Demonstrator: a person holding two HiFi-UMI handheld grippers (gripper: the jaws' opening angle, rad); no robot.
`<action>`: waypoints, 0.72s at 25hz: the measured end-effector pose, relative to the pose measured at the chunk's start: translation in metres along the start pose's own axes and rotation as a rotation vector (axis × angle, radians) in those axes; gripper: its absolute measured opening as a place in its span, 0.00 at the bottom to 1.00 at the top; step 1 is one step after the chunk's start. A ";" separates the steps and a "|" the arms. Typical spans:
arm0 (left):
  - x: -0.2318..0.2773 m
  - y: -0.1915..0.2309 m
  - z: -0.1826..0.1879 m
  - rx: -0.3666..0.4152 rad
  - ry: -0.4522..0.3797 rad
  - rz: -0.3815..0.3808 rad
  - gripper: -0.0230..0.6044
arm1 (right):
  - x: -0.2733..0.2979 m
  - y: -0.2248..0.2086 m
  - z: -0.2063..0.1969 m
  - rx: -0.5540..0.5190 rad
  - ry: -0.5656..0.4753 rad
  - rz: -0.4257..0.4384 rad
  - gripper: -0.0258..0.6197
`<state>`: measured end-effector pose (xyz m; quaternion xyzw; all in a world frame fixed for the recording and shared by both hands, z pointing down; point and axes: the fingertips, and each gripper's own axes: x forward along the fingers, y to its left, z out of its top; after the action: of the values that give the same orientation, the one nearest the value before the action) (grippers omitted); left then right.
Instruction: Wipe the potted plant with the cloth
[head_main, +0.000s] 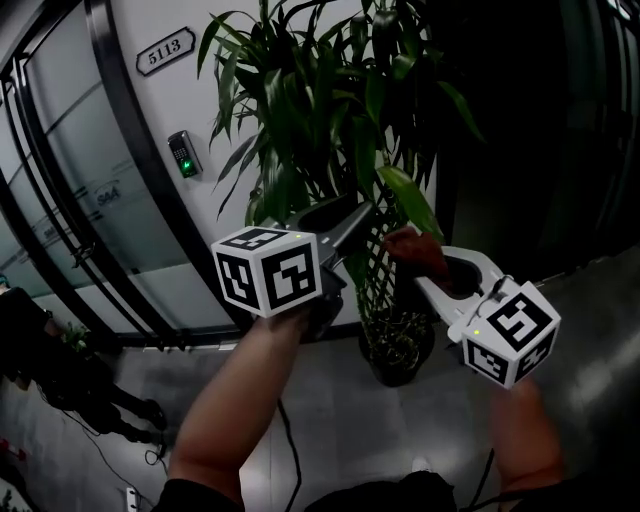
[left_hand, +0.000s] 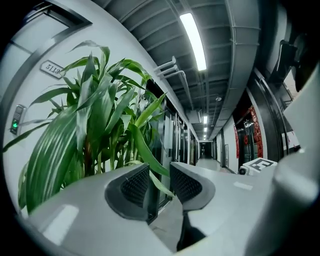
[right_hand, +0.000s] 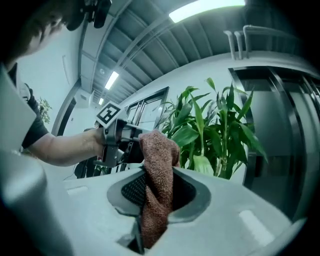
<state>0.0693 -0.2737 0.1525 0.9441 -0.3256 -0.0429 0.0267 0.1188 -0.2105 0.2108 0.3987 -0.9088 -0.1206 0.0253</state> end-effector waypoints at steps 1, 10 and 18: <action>0.002 0.002 0.000 -0.003 0.000 0.007 0.27 | -0.002 -0.007 0.006 -0.002 -0.010 -0.001 0.15; 0.026 0.024 0.000 0.012 0.044 0.108 0.11 | 0.041 -0.080 0.065 -0.076 -0.047 0.001 0.15; 0.030 0.044 -0.011 0.061 0.114 0.218 0.06 | 0.112 -0.116 0.105 -0.223 -0.034 -0.032 0.15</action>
<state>0.0669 -0.3267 0.1649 0.9044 -0.4255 0.0238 0.0211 0.1112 -0.3476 0.0759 0.4057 -0.8836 -0.2281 0.0523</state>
